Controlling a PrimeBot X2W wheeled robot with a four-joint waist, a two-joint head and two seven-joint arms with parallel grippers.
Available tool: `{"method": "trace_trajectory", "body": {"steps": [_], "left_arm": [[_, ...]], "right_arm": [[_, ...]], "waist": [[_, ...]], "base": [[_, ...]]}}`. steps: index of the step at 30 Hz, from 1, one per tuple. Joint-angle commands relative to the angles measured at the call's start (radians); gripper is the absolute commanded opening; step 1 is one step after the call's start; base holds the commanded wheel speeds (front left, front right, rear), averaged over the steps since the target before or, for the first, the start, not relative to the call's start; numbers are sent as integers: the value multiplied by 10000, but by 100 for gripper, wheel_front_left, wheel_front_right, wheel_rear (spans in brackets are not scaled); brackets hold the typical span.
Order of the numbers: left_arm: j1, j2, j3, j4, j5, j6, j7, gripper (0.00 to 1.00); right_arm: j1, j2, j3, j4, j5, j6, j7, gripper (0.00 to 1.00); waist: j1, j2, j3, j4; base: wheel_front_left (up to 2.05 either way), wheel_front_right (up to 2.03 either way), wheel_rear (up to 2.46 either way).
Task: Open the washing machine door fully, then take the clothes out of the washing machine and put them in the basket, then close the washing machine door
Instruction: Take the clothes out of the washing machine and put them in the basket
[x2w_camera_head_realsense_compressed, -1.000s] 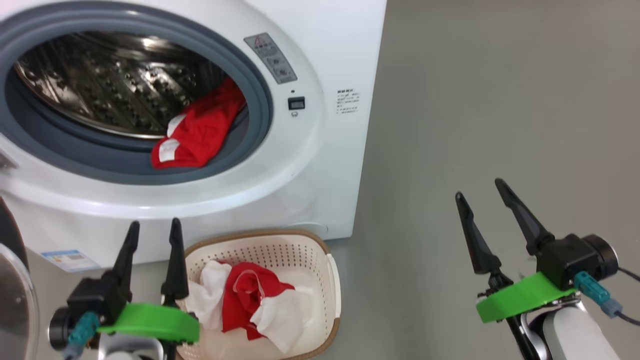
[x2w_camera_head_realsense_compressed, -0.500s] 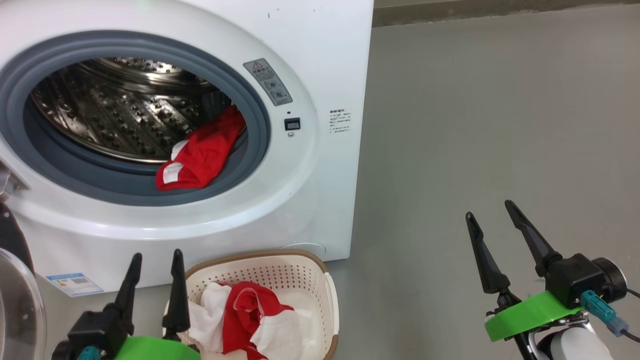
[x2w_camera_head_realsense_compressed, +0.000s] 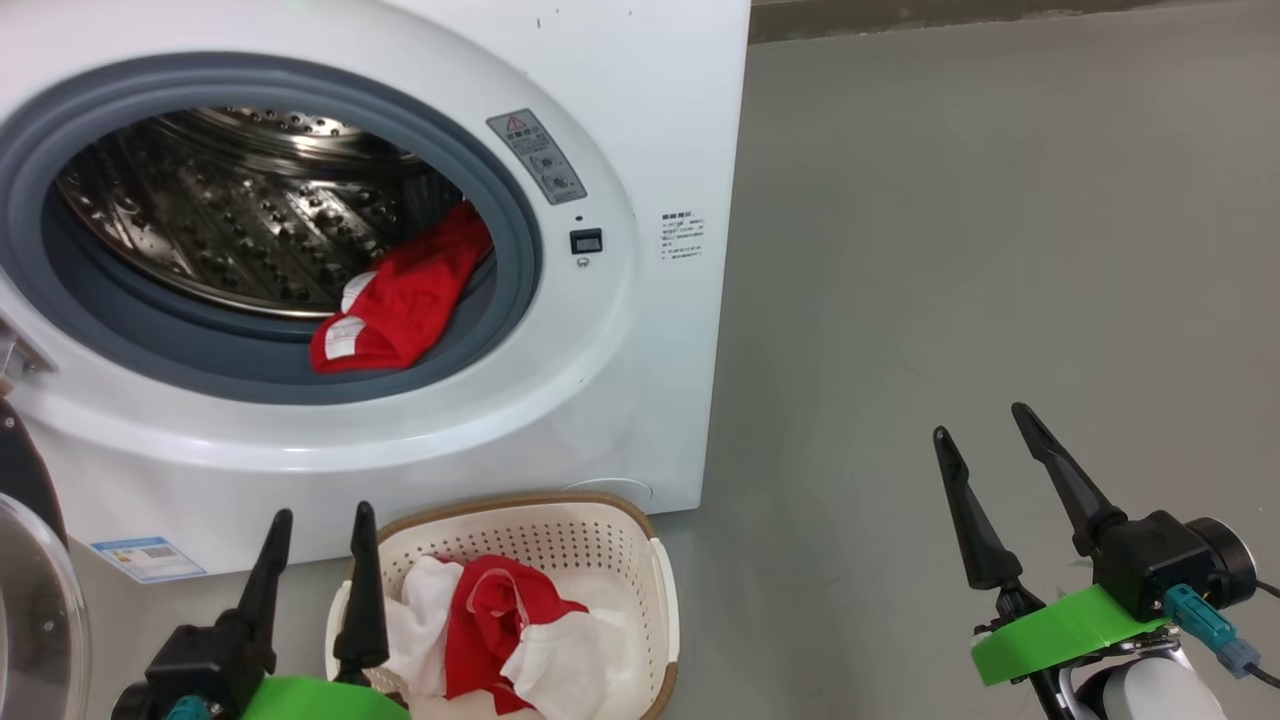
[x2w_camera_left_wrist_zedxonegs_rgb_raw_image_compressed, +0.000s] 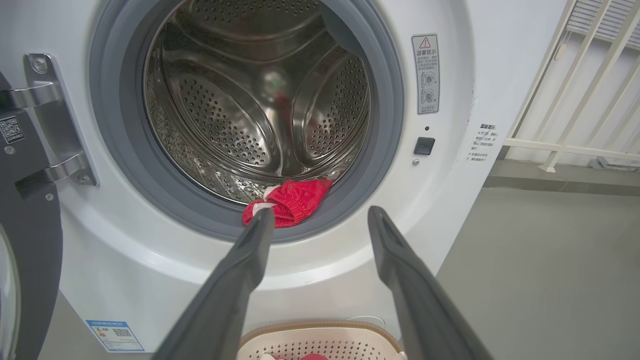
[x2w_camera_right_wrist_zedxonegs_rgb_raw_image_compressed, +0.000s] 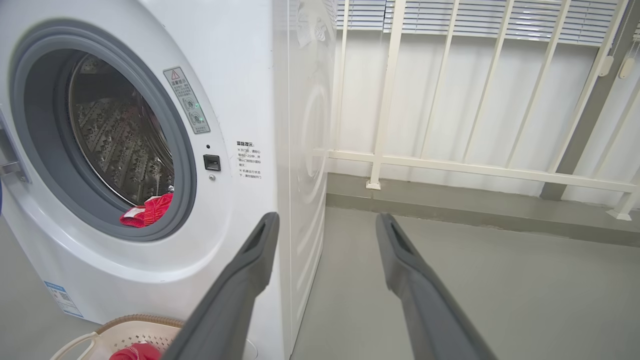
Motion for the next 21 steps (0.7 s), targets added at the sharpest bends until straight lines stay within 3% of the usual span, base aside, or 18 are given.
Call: {"method": "trace_trajectory", "body": {"steps": [1, 21], "left_arm": [[-144, 178, 265, -285, 2, 96, -25, 100], [-1344, 147, 77, -9, -312, 90, 3, 100]], "right_arm": [[-70, -55, 164, -286, -104, 62, -63, 100], [-447, -178, 323, -434, -88, 62, -63, 100]], "waist": [[0, 0, 30, 23], [0, 0, 1017, 227]], "base": [[0, 0, 0], [0, 0, 0]]}}
